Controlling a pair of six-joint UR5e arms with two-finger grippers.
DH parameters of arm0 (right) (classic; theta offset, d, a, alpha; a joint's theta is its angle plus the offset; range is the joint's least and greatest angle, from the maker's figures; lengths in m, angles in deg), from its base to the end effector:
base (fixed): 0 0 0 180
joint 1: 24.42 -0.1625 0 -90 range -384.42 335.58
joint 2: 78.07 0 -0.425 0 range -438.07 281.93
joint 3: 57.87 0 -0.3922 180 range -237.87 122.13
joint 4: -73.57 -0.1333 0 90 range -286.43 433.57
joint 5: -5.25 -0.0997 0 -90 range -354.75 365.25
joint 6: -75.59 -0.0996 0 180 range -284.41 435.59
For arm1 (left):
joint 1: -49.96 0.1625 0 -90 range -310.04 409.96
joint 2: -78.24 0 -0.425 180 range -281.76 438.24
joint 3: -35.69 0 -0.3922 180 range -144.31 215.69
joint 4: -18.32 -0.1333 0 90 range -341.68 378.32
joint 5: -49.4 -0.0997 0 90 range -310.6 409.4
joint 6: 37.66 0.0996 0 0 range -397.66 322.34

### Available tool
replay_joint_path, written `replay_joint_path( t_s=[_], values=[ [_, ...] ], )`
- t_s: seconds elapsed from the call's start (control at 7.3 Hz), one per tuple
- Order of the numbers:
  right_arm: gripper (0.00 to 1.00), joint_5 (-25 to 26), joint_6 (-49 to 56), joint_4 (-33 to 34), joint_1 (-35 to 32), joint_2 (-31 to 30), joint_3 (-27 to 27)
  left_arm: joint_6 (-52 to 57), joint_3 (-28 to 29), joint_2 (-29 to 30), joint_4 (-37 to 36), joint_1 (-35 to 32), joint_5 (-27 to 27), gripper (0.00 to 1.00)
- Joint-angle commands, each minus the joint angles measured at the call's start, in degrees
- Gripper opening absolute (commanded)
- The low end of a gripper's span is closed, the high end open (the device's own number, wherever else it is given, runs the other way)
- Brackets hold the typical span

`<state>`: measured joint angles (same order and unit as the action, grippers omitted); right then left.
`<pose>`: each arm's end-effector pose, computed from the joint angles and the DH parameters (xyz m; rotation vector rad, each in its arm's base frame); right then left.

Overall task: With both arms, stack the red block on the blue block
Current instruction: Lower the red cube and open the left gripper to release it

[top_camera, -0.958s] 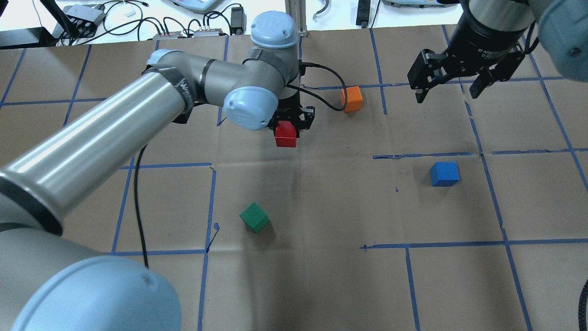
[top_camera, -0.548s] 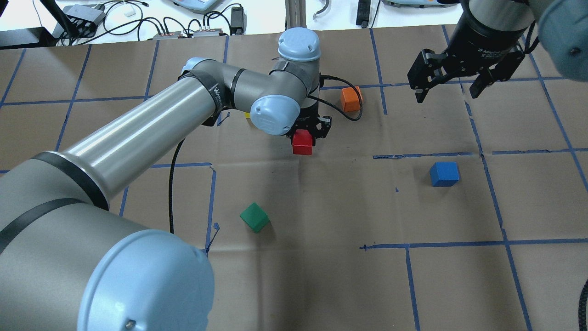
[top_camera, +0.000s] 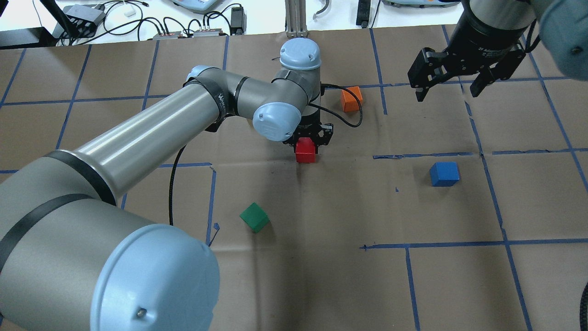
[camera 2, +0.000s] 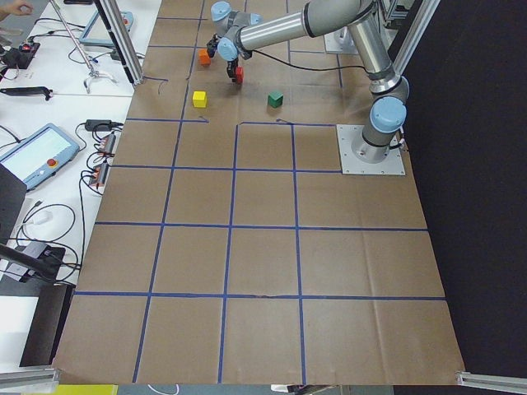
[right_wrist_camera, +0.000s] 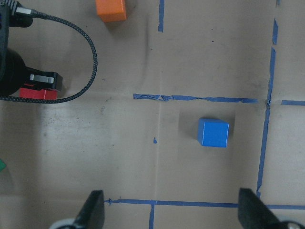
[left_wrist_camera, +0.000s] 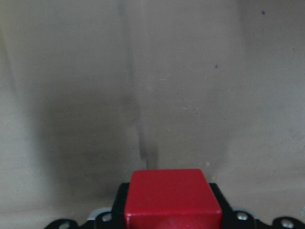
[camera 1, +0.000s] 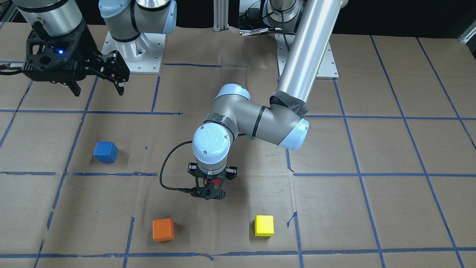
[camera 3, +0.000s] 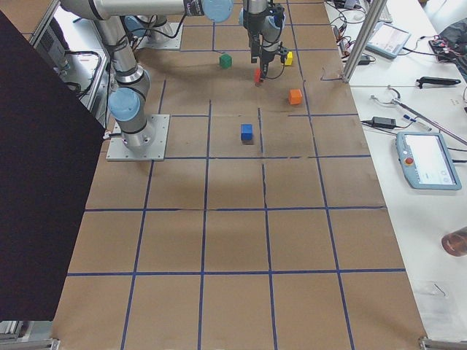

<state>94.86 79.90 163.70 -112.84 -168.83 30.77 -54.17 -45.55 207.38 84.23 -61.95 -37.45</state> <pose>0.1204 -0.4933 0.5064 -0.0749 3.1353 -0.0621 -0.3880 -0.5928 0.1840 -0.1423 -3.1168 -0.1901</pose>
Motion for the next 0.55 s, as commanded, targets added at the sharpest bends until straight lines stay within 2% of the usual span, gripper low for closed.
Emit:
replay_joint_path(
  t_s=[0.0, 0.41],
  values=[
    [1.00, 0.03, 0.00, -0.04, 0.00, -0.03, -0.14, -1.07, 0.11, 0.76, -0.87, -0.06, 0.02, 0.99],
    [1.00, -0.14, -0.17, 0.05, 0.00, -0.20, -0.23, -0.72, 0.90, -1.50, -0.78, -0.15, 0.20, 1.00]
  ],
)
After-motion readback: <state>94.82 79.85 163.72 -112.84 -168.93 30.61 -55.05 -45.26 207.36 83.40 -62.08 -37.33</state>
